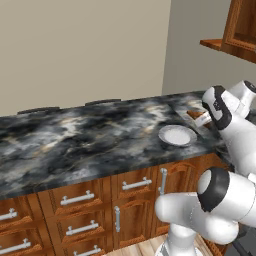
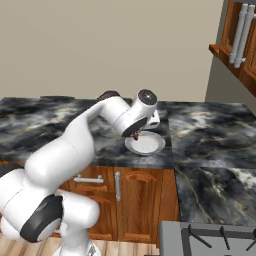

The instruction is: Pick the croissant and place it on the pan. Then turn on the stove to warm the croissant.

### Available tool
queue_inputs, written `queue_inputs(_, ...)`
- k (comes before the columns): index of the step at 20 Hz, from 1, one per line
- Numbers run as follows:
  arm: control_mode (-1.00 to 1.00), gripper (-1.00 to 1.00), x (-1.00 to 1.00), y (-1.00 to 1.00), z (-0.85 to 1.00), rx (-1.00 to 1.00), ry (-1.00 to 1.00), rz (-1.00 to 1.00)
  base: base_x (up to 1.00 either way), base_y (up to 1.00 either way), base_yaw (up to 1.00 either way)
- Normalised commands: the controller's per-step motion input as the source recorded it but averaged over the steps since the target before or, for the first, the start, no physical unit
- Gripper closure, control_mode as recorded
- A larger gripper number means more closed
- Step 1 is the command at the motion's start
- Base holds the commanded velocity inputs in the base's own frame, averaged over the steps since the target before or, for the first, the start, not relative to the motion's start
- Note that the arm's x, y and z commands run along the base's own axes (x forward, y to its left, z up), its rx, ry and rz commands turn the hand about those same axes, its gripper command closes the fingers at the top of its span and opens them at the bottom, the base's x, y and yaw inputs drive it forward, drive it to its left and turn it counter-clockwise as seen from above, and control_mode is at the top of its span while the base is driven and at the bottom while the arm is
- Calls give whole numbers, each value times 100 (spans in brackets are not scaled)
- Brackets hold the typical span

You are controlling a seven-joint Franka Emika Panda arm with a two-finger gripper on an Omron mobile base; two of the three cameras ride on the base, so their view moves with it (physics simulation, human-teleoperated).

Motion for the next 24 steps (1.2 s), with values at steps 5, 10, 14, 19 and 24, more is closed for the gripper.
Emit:
queue_inputs(5,-100,100,-63,26,30,7,15,-2,0,0,0)
queue_inputs(10,-100,100,-76,31,0,0,15,0,0,0,0)
queue_inputs(14,-100,100,-65,34,0,0,11,0,0,0,0)
queue_inputs(19,-100,100,-33,34,0,-2,6,0,0,0,0)
queue_inputs(24,-100,100,-23,39,-3,-14,0,0,0,0,0)
